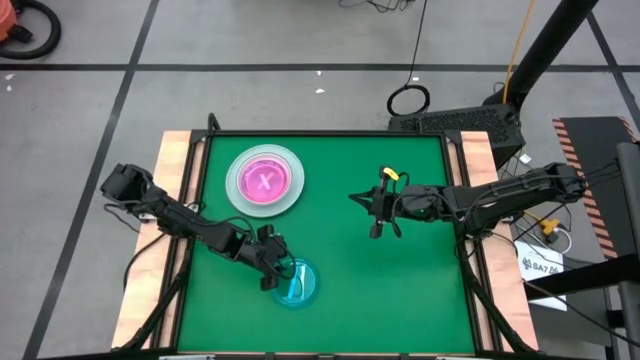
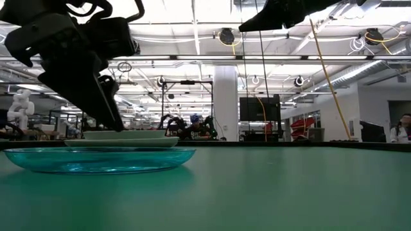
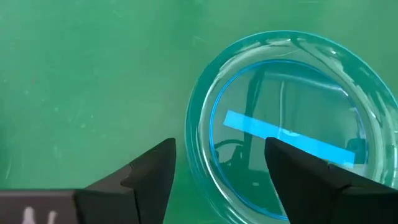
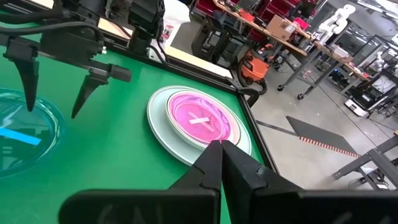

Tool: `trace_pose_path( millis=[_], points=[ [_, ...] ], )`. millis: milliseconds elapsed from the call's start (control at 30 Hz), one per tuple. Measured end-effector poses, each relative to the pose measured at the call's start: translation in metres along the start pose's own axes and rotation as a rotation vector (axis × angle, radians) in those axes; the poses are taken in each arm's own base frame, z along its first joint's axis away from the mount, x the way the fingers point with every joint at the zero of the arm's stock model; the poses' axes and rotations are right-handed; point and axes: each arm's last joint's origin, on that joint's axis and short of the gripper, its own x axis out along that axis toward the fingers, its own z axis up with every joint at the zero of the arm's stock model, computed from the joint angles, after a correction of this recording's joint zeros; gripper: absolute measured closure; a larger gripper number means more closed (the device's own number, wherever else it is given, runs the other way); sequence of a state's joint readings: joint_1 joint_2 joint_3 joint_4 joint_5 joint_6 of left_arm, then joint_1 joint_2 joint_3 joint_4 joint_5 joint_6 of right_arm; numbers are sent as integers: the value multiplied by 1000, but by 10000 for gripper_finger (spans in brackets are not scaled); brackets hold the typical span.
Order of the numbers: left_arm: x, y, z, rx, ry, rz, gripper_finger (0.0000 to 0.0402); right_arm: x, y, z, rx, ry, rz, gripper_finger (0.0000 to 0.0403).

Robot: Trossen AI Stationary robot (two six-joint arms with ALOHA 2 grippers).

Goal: Stack plastic plates
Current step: Stack the blue plate on top of the pink plate

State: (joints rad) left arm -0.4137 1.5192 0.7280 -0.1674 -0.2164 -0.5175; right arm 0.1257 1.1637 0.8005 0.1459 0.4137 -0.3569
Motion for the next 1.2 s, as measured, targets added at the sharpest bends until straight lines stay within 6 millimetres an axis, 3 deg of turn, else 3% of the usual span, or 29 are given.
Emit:
trace_pose_path(
  millis=[267, 500, 833, 1200],
  points=[
    [1, 2, -1, 1, 6, 26, 147, 0, 0, 0, 0, 0, 0, 403],
    [20, 2, -7, 9, 44, 45, 147, 0, 0, 0, 0, 0, 1, 403],
    [24, 3, -7, 10, 48, 39, 148, 0, 0, 0, 0, 1, 1, 403],
    [24, 3, -8, -7, 63, 30, 242, 0, 0, 0, 0, 1, 0, 403]
  ],
)
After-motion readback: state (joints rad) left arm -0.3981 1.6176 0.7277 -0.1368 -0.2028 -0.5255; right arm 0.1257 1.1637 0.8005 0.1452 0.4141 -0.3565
